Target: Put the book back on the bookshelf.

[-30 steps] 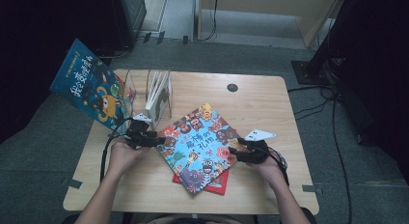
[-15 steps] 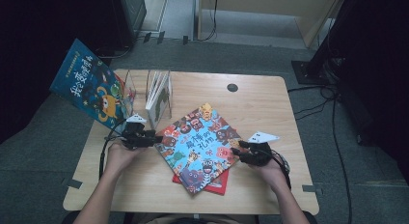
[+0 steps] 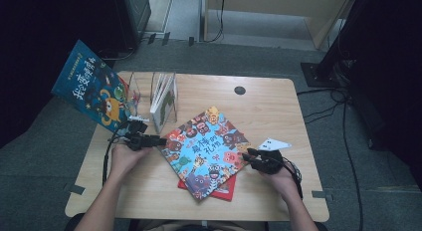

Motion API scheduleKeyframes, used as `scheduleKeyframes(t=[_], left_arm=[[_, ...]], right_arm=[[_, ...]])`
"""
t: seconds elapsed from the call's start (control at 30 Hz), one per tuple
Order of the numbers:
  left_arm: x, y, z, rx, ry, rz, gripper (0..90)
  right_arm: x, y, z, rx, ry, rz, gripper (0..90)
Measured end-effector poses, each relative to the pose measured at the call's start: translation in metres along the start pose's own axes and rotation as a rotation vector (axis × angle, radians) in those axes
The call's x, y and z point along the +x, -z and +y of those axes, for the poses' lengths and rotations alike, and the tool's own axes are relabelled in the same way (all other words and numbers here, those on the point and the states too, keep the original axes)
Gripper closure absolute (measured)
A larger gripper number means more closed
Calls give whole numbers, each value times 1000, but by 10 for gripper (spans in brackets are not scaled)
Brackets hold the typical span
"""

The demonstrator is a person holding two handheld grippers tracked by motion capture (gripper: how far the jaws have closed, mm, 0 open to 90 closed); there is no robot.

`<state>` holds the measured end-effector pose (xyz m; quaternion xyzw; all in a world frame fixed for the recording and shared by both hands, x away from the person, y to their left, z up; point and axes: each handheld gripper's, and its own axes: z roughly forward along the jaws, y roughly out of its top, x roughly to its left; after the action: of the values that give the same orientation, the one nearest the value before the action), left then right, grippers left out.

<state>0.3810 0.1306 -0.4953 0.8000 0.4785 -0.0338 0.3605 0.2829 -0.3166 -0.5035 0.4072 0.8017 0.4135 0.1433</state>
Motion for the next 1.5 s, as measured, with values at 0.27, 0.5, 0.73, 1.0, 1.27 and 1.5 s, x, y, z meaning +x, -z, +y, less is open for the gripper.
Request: scheduleKeyframes(t=[0.27, 0.5, 0.73, 1.0, 1.27, 1.5], left_arm=[[1, 0, 0, -7, 33, -7, 573], [-2, 1, -2, 7, 26, -10, 580], [-12, -1, -4, 17, -3, -11, 588], [-19, -4, -6, 24, -13, -21, 591], [-32, -4, -14, 52, -28, -44, 596], [-39, -4, -19, 58, -32, -56, 596]], right_arm=[[-1, 6, -4, 1, -24, -13, 725], [-2, 9, -6, 10, -27, -9, 796], [-5, 14, -9, 22, -44, -15, 874], [-10, 17, -11, 14, -72, -22, 874], [-16, 19, -13, 5, -85, -54, 874], [-18, 20, -13, 1, -94, -70, 869]])
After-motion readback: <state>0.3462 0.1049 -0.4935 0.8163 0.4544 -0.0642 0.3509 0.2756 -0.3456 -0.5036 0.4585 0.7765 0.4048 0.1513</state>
